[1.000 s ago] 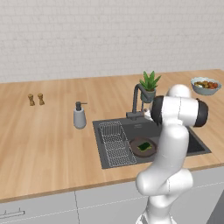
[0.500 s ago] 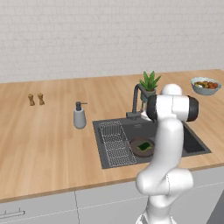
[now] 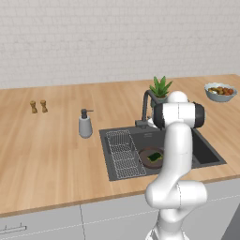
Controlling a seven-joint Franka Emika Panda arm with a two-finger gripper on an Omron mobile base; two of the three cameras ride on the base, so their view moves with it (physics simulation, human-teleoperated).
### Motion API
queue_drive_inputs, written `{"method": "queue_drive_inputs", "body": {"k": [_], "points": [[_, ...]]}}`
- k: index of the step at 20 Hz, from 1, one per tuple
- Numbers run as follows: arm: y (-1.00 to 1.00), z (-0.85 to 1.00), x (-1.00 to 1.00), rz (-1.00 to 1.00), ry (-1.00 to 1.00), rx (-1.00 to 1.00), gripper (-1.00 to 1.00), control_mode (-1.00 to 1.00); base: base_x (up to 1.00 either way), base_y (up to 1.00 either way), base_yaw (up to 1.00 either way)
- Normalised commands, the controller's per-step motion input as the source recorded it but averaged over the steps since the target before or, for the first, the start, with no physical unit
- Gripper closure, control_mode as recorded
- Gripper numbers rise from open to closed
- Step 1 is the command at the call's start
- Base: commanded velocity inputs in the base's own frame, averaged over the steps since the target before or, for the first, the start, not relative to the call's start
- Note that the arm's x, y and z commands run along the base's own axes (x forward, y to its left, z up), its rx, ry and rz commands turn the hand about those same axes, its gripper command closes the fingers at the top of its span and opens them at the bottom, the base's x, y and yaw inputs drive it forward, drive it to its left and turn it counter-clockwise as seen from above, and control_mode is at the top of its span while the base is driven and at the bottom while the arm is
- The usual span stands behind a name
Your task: Pick the pan and sponge and place them into the sink. Then turn on the water.
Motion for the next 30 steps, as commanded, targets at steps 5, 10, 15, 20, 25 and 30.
{"method": "queue_drive_inputs", "body": {"k": [5, 10, 15, 20, 25, 30], "points": [[0.0, -0.13, 0.41, 0.0, 0.0, 0.0, -1.0, -1.0, 0.0, 0.0, 0.0], [0.0, -0.09, 0.37, 0.0, 0.0, 0.01, 1.0, -1.0, 0.0, 0.0, 0.0], [-0.16, -0.08, 0.13, 0.0, 0.0, 0.06, 1.0, -1.0, 0.0, 0.0, 0.0], [-0.5, -0.11, 0.0, -0.05, 0.0, 0.12, 1.0, -1.0, 0.0, 0.0, 0.0], [-0.72, -0.11, 0.0, -0.13, 0.0, 0.15, 1.0, -1.0, 0.0, 0.0, 0.0], [-0.83, -0.19, 0.0, -0.31, 0.0, 0.14, 1.0, -1.0, 0.0, 0.0, 0.0]]}}
